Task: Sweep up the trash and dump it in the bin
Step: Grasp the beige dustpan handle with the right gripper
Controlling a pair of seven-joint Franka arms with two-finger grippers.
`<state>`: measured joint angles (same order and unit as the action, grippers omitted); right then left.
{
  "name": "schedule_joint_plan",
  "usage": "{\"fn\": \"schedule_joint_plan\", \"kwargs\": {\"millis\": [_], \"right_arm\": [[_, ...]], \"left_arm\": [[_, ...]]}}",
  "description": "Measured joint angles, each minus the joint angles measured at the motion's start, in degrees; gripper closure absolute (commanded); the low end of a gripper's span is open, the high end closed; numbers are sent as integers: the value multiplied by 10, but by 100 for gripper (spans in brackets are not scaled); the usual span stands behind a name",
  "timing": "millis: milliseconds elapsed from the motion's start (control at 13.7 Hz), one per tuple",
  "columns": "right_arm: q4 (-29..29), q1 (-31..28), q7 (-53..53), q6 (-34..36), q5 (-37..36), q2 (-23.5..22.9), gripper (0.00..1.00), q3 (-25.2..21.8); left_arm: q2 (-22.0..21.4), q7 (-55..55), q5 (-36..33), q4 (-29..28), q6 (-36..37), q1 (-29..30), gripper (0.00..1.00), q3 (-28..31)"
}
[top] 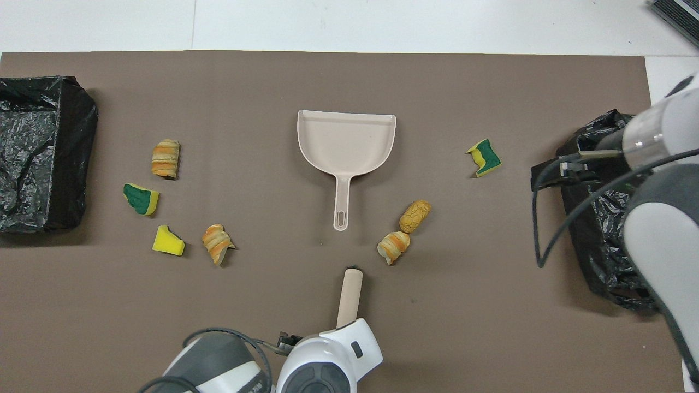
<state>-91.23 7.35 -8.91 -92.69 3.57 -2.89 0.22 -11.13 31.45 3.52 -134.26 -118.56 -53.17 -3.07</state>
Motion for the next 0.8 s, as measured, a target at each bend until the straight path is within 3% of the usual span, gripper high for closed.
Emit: {"fn": "schedule_joint_plan", "kwargs": {"millis": [146, 438, 510, 802], "right_arm": [[-1, 40, -68, -31, 6, -20, 0, 1], [-3, 118, -202, -96, 14, -70, 0, 2], [-3, 135, -227, -116, 14, -87, 0, 2], [-2, 190, -301, -188, 14, -148, 0, 2]], "left_arm": [[6, 31, 0, -42, -51, -37, 0, 0], [18, 54, 0, -50, -78, -66, 0, 1], [19, 55, 0, -50, -78, -67, 4, 1], [30, 62, 0, -50, -83, -75, 39, 1]]}}
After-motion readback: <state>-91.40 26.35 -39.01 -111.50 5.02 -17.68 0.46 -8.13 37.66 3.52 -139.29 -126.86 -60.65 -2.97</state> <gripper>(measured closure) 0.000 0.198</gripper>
